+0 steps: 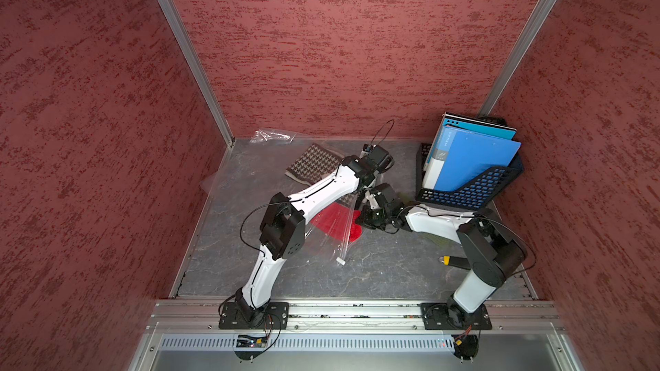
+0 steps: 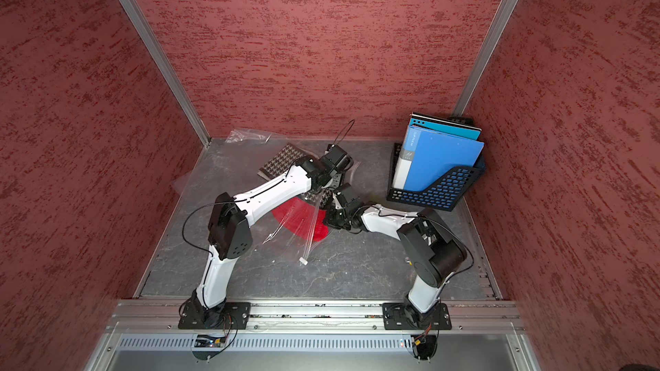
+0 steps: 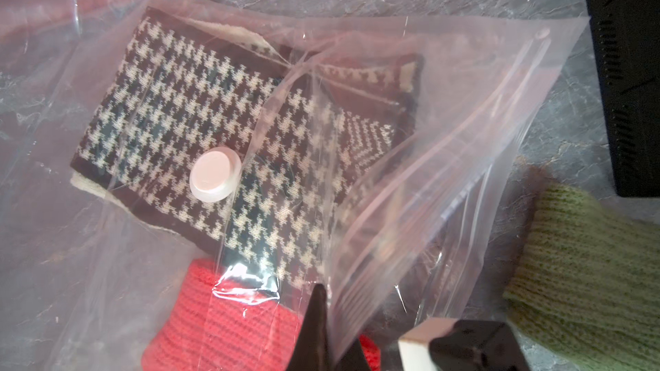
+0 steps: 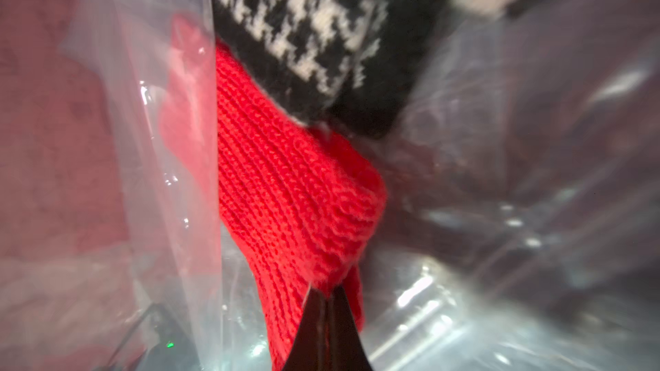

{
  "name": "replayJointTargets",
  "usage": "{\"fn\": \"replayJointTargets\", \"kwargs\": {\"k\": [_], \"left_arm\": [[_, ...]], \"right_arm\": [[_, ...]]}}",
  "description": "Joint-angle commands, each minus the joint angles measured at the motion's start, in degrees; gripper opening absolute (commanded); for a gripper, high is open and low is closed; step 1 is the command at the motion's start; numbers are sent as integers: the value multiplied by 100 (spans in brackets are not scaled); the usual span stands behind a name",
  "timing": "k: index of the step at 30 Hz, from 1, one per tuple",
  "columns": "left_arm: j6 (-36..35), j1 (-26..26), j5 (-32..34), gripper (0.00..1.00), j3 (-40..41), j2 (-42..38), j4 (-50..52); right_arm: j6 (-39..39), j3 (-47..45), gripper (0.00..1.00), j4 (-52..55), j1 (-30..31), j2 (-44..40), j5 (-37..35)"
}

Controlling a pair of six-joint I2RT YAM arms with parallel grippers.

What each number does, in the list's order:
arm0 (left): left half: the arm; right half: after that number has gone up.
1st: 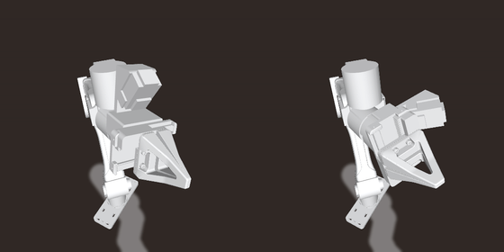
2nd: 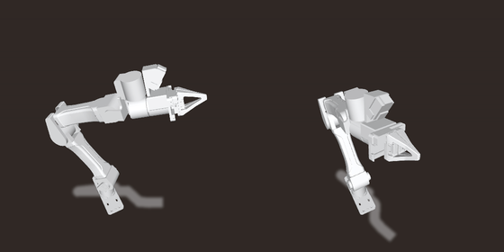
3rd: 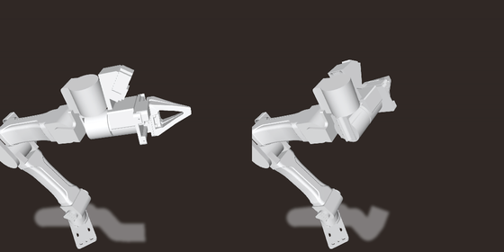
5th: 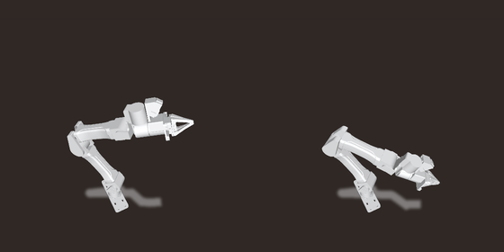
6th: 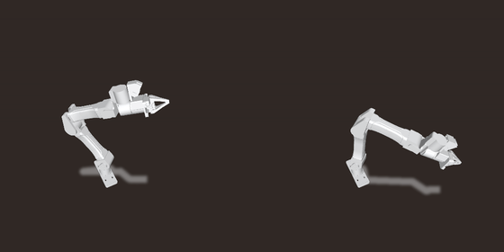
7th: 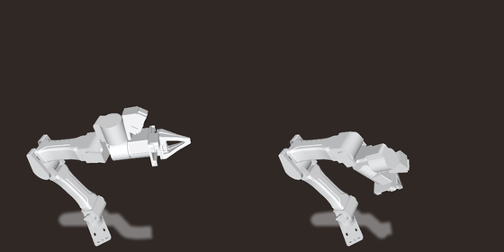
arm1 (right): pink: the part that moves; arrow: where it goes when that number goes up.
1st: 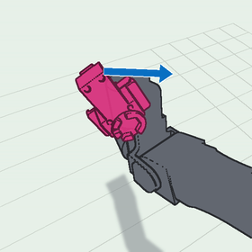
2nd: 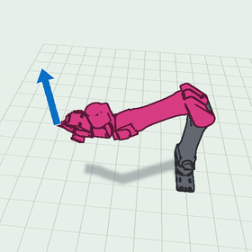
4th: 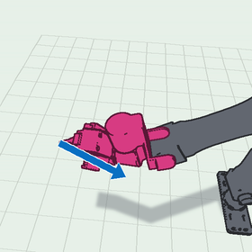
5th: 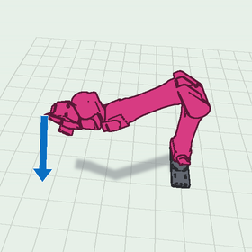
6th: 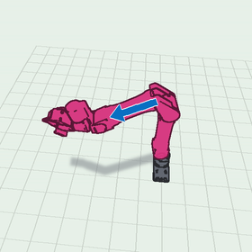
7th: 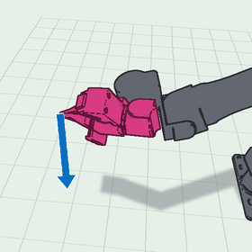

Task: Take the scarf out of the vacuum bag
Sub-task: Take out the scarf from the vacuum bag.

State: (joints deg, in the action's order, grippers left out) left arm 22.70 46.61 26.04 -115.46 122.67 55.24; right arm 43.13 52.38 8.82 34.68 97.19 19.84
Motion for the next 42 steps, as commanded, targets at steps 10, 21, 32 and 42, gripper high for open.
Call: {"fn": "replayJointTargets", "kwargs": {"k": [10,21,32,42], "left_arm": [[-35,-108,2,0,139,410,-216],[-164,-187,-66,0,-12,434,-286],[-248,-249,-84,0,-39,404,-321],[-266,-371,-93,0,-242,551,-338]], "right_arm": [[-326,-71,0,2157,-218,-1003,-1342],[903,-420,0,4673,-253,-2506,-3080],[1695,-440,0,5975,-583,-2427,-4196],[1653,-827,2,5868,-831,-2541,-4104]]}}
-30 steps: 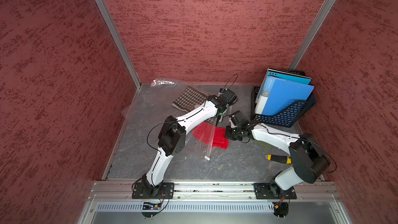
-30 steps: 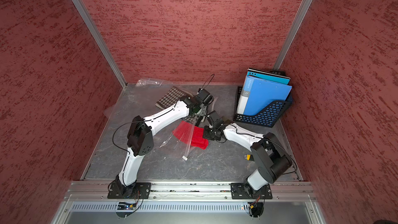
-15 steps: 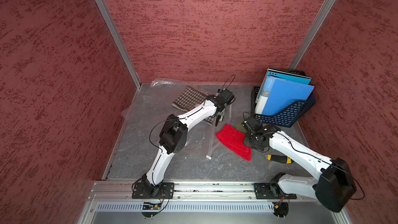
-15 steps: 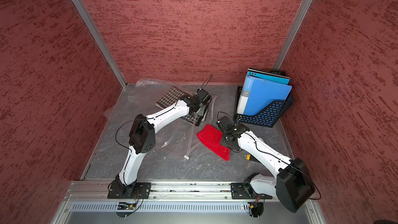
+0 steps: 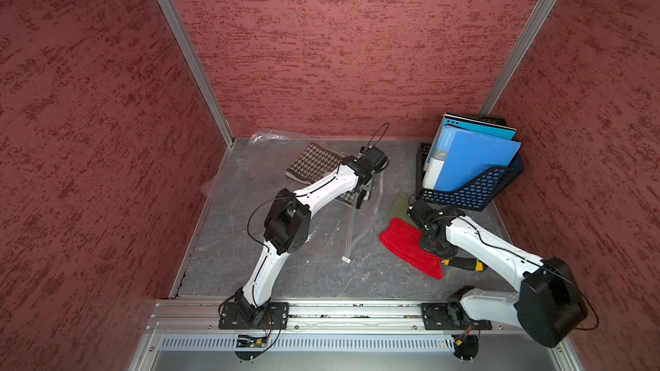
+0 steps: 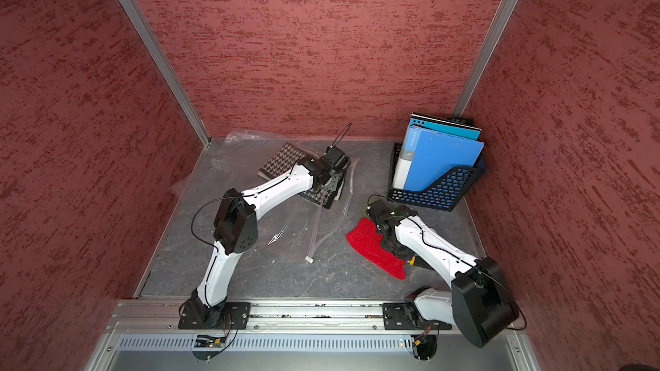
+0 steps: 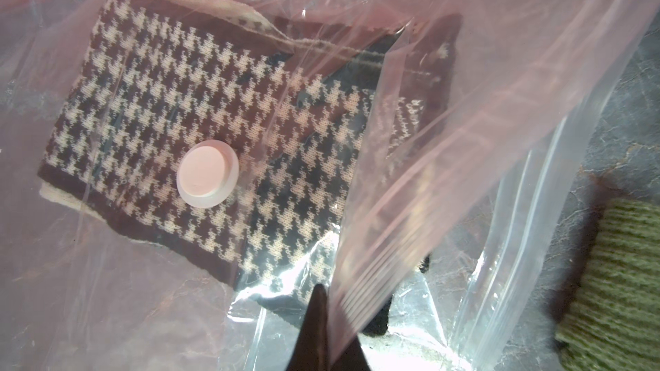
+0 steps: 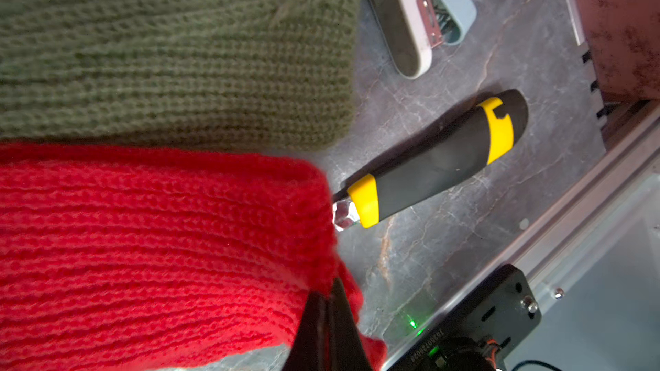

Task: Take the scarf out of the vacuum bag
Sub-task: Take out the scarf from the vacuum bag.

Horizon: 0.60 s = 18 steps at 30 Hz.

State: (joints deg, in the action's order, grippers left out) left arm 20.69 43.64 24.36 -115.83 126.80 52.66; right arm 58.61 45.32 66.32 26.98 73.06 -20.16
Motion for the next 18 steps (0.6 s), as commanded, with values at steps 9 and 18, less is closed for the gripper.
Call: {"fn": "replayJointTargets", "kwargs": {"k": [9,18], "left_arm": [[-50,-101,102,0,-196,190,-150],[72,-53,-64,0,-193,-137,-135]], "right_arm": [[-1492,249,62,-1692,-64,-1191,724],[-1831,186,58,-5552,-47,393,3834]]}}
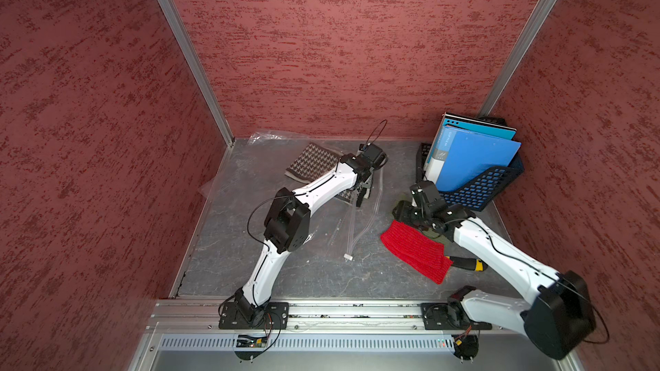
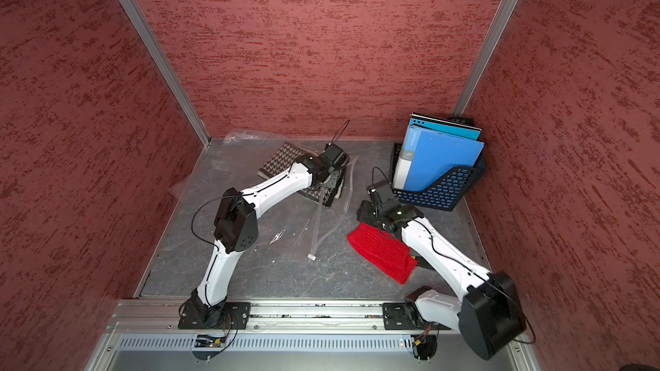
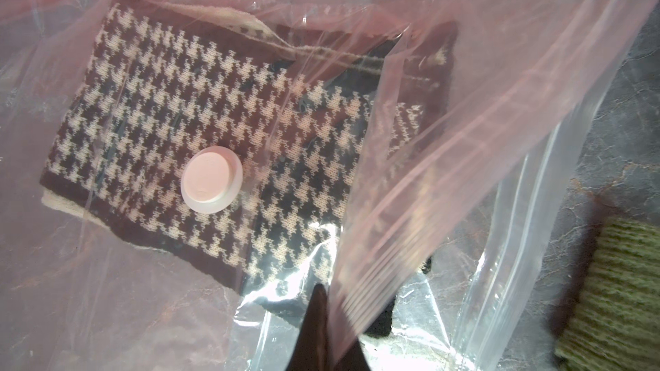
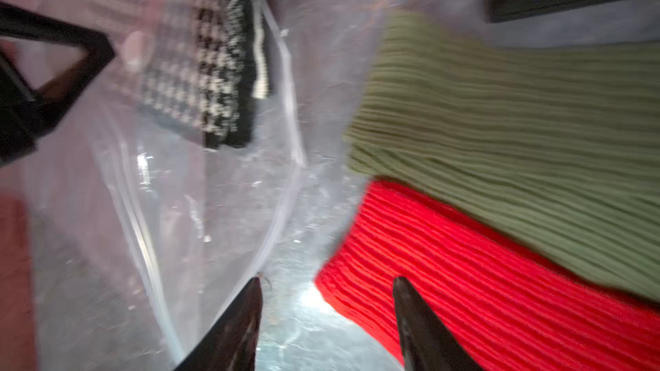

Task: Take the scarf out of the vacuum bag
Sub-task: Take out the scarf from the vacuum bag.

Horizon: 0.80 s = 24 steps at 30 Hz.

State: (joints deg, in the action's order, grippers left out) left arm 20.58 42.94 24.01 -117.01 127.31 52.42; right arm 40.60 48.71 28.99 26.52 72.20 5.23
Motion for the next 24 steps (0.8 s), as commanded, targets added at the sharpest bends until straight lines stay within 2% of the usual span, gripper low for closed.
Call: {"fn": "replayJointTargets", "kwargs": {"k": [1,9,18,24], "left_arm": [[88,28,-20,0,-116,-205,-88],[104,114,-41,0,-254,-316,-5],[52,202,-43,0,-487,-358,152],[2,196,-54,0,-536,-321,207]], "right_arm": [[62,-183,58,-2124,7,673,1323],[390,241,61,-3200,11,2103,954],[133,1124,62,-2911,20,3204,227],[21,1486,62,-2545,20,3562,-387]]}}
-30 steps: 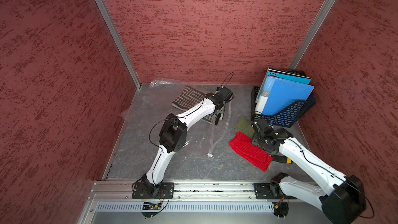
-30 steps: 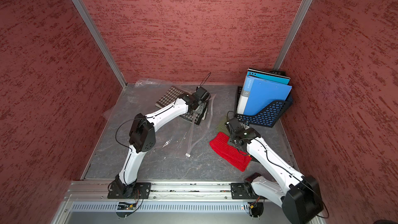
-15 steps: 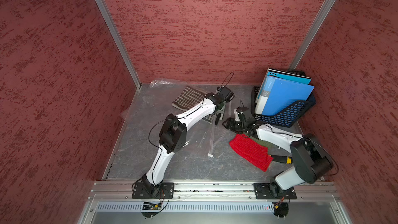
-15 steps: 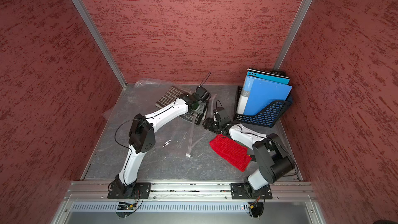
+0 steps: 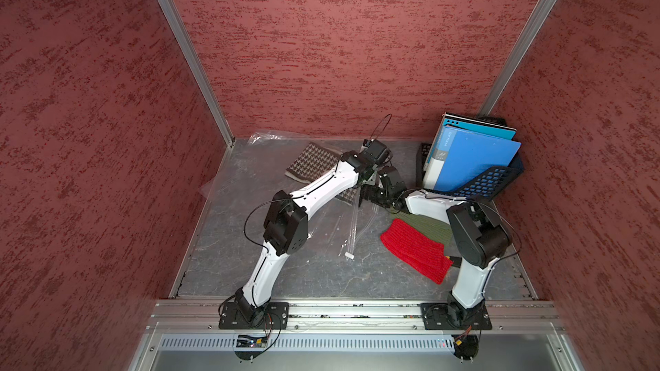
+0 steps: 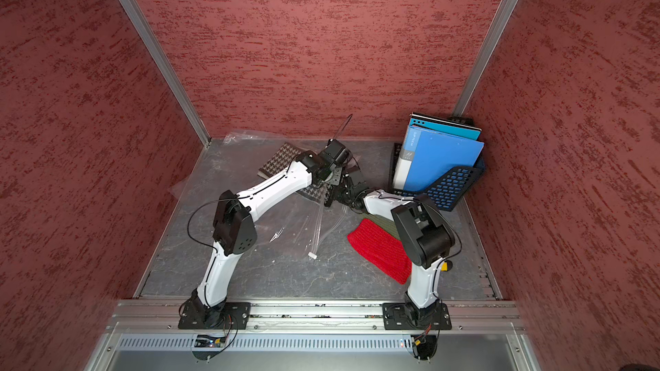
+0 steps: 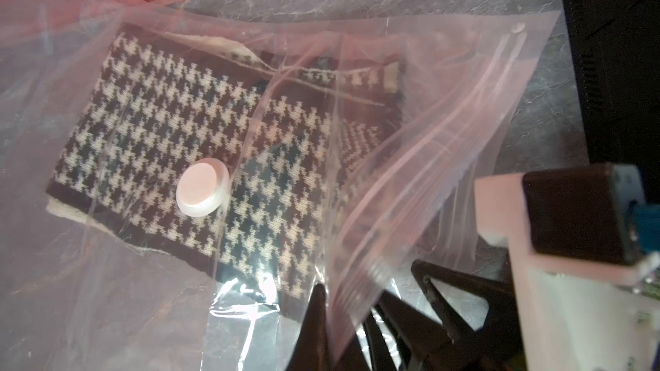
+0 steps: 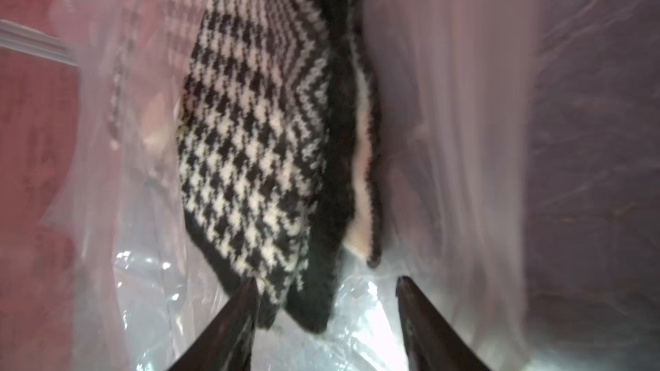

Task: Take the scarf out of the vacuum bag
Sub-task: Take out the scarf from the vacuum bag.

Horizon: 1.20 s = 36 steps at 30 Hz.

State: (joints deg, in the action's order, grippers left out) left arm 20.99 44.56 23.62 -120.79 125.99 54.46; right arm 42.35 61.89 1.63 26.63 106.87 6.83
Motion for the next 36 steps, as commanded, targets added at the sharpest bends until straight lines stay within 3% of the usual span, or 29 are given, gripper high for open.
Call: {"fn": "replayJointTargets", "kwargs": {"k": [1,8,26,36], "left_arm": [[-48,35,-10,0,-170,-189,18],[-102,18,-48,0,-285,-96,101],[-228,2,-72,0,-508,3,289],[-202,-16,-129,0,-398,73,258]], "right_arm": [[-172,204,62,235,8,126,-631],[-304,404,63,48,9,456,-673],[-9,925,64,-956,9,1397,796],[-265,1060,63,-518,9,1272,527]]}}
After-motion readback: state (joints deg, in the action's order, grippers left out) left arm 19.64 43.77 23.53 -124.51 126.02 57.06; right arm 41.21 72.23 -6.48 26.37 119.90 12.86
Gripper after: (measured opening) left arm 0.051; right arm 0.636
